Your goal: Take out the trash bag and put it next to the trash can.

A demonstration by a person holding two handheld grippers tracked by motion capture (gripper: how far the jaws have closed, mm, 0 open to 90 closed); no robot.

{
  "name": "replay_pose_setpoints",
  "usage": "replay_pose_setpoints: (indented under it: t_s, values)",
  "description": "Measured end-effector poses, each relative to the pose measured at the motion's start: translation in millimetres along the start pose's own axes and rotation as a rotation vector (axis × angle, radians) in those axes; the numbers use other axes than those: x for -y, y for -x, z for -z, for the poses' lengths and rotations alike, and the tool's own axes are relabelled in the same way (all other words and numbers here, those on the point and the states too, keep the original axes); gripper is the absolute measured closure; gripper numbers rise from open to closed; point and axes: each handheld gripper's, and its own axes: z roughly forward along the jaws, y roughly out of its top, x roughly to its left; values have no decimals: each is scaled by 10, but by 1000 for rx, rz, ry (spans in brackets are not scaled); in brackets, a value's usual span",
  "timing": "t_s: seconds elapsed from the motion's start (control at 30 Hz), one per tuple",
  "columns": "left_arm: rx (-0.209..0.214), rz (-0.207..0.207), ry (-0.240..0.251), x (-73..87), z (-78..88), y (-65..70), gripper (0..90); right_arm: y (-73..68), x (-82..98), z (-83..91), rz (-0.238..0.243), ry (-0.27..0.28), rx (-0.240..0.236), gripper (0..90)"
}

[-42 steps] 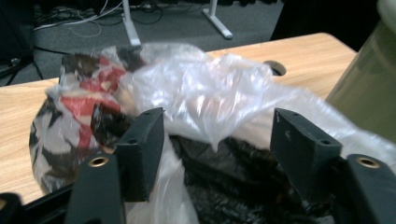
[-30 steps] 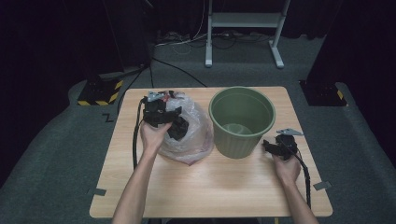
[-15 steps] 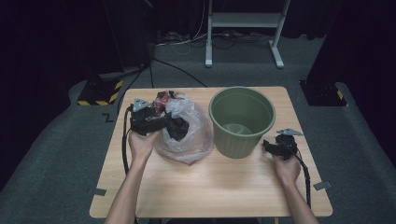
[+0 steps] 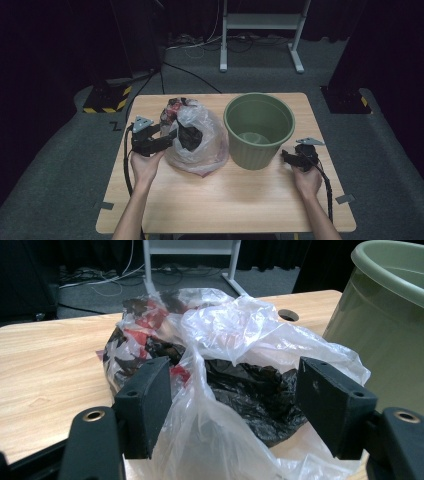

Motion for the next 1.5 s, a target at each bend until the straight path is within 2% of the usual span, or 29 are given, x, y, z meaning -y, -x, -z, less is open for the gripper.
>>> replay_pose_setpoints:
  t_s: [0.37, 0.77, 0.9, 1.17, 1.5]
  values:
    - [-4, 14, 4, 133, 92, -3, 313, -1, 0, 0, 0, 0, 0, 326]
    - [-13, 9, -28, 314, 148, -14, 318, -1, 0, 0, -1, 0, 0, 326]
    - [-13, 20, -36, 379, 133, -24, 322, -1, 0, 0, -1, 0, 0, 326]
    - [-37, 16, -60, 497, 92, -29, 323, -1, 0, 0, -1, 0, 0, 326]
    - [-86, -20, -103, 636, -18, -16, 327, -1, 0, 0, -1, 0, 0, 326]
